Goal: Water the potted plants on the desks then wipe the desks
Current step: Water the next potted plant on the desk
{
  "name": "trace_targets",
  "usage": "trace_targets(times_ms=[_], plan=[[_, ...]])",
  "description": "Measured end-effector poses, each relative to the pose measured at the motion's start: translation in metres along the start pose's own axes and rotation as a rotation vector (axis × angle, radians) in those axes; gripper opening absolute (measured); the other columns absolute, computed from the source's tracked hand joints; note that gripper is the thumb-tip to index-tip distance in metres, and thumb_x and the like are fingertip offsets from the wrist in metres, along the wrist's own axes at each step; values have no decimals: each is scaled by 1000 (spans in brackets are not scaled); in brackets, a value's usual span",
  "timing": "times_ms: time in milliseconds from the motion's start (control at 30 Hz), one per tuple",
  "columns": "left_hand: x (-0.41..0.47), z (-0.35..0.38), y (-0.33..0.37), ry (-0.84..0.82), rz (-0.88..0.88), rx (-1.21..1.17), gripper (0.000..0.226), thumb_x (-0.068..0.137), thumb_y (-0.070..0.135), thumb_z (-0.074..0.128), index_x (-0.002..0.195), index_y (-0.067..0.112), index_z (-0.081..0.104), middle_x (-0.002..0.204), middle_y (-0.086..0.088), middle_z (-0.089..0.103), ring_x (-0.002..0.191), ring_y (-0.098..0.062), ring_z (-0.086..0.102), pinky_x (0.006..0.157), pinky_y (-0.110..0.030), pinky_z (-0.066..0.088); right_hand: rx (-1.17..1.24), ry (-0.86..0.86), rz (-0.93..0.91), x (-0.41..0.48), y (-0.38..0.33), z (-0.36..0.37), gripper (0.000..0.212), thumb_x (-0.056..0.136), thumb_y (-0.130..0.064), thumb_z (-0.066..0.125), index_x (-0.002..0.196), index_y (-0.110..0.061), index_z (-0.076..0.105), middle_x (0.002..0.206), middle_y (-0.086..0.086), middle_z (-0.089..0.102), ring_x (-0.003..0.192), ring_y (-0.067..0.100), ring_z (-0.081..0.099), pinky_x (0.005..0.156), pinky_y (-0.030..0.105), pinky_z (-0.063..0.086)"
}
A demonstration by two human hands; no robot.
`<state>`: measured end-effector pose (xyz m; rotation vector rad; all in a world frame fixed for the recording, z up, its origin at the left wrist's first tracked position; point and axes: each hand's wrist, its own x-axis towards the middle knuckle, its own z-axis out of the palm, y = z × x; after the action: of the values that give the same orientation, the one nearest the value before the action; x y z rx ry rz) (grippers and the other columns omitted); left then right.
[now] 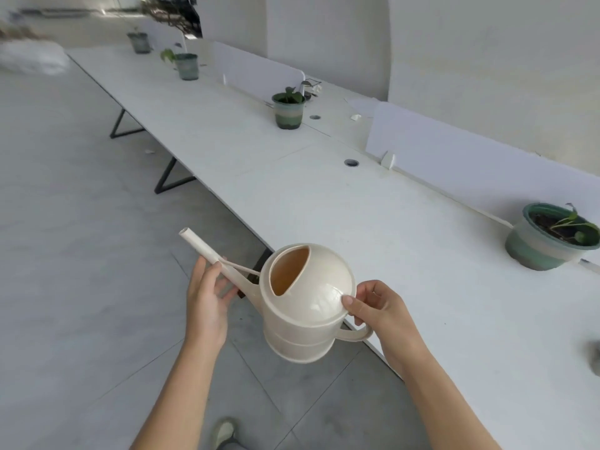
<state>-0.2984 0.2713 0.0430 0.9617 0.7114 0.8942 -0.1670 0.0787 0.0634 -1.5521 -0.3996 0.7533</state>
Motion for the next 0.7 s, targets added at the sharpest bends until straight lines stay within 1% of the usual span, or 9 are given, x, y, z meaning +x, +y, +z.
trace_targets(times_ms=[67,167,300,400,467,533,600,700], plan=[[12,-24,11,47,0,-12,15,95,13,38,93,21,51,86,2,51,83,-14,54,74,-29,45,-23,-41,5,10,-3,28,18,77,-11,69,78,-10,51,67,3,50,48,3,49,50,12,40],[34,-58,31,83,10,-27,18,95,14,38,90,23,53,87,1,51,84,-14,54,77,-30,45,-49,-81,3,26,-9,72,17,78,-9,68,76,-9,51,65,2,50,46,2,49,46,11,39],[73,-105,61,105,26,-19,20,95,13,38,88,24,53,85,1,48,84,-14,52,77,-30,44,-79,-121,12,49,-12,136,16,76,-9,69,77,-8,53,66,3,53,50,5,50,51,14,41],[106,-137,83,96,39,-7,20,95,13,38,94,26,54,86,0,49,85,-15,53,76,-30,44,-87,-139,4,68,-16,182,15,76,-9,68,77,-7,54,63,2,56,50,8,50,53,17,42],[128,-157,95,97,36,-5,19,95,13,39,99,25,54,87,0,49,86,-16,53,75,-29,44,-93,-156,2,80,-20,210,17,75,-10,71,77,-7,54,61,2,57,50,11,49,56,21,41],[152,-172,105,93,36,-5,18,95,14,40,103,24,53,88,0,50,90,-18,53,75,-29,45,-86,-158,7,92,-25,236,24,69,-15,76,77,-7,55,58,0,57,50,12,48,56,22,40],[173,-185,113,90,26,-9,18,95,14,41,106,20,53,89,-1,50,94,-21,52,75,-28,45,-72,-147,14,106,-28,257,26,63,-21,75,76,-9,55,56,-2,58,51,13,48,56,23,40],[203,-196,120,109,16,-12,31,94,15,41,125,14,48,89,1,50,93,-19,52,74,-27,44,-35,-150,21,130,-33,279,22,63,-27,66,73,-10,56,55,-4,59,53,15,48,58,25,40]])
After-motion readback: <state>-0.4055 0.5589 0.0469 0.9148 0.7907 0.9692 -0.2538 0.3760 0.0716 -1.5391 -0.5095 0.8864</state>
